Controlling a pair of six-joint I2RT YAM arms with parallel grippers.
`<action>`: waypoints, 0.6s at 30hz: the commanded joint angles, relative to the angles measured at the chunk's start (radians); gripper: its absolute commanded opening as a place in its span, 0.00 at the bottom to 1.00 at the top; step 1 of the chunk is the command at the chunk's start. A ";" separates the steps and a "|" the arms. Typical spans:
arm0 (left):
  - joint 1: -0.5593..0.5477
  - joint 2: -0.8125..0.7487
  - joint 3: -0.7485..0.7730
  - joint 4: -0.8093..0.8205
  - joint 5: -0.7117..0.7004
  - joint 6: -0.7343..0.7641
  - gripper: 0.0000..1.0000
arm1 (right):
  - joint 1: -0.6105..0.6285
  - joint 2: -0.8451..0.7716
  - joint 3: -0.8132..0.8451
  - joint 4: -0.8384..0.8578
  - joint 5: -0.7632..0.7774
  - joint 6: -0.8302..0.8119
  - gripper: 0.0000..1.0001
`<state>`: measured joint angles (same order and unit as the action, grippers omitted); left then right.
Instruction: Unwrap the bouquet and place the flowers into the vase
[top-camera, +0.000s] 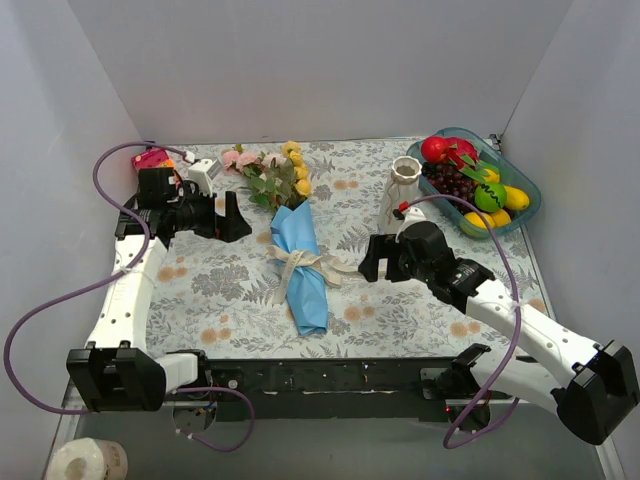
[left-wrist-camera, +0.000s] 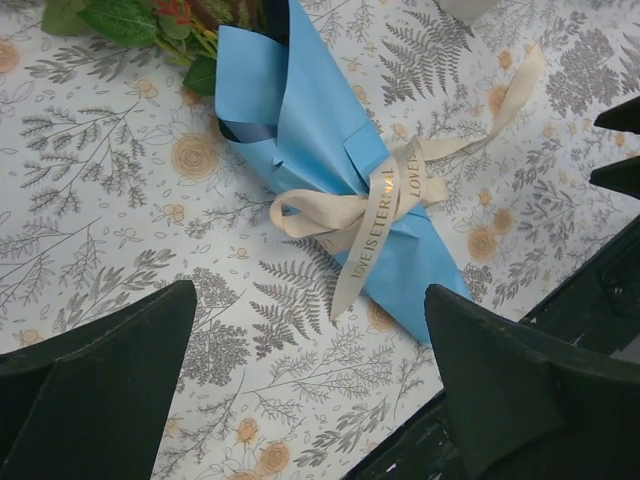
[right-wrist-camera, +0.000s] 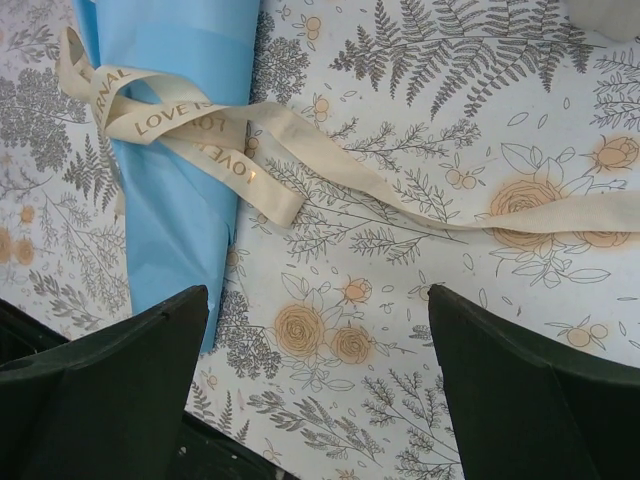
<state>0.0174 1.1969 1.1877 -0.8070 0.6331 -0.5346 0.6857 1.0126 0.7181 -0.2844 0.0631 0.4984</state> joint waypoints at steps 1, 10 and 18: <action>-0.062 -0.005 -0.004 -0.026 0.077 0.048 0.98 | 0.005 -0.034 -0.009 0.027 0.038 -0.001 0.98; -0.375 0.089 -0.063 -0.018 -0.111 0.094 0.95 | 0.005 -0.075 -0.058 -0.009 0.125 -0.023 0.98; -0.537 0.153 -0.168 0.179 -0.216 0.053 0.88 | 0.005 -0.086 -0.085 0.014 0.153 -0.023 0.88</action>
<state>-0.4587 1.3197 1.0088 -0.7570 0.4950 -0.4660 0.6857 0.9386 0.6441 -0.2977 0.1913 0.4858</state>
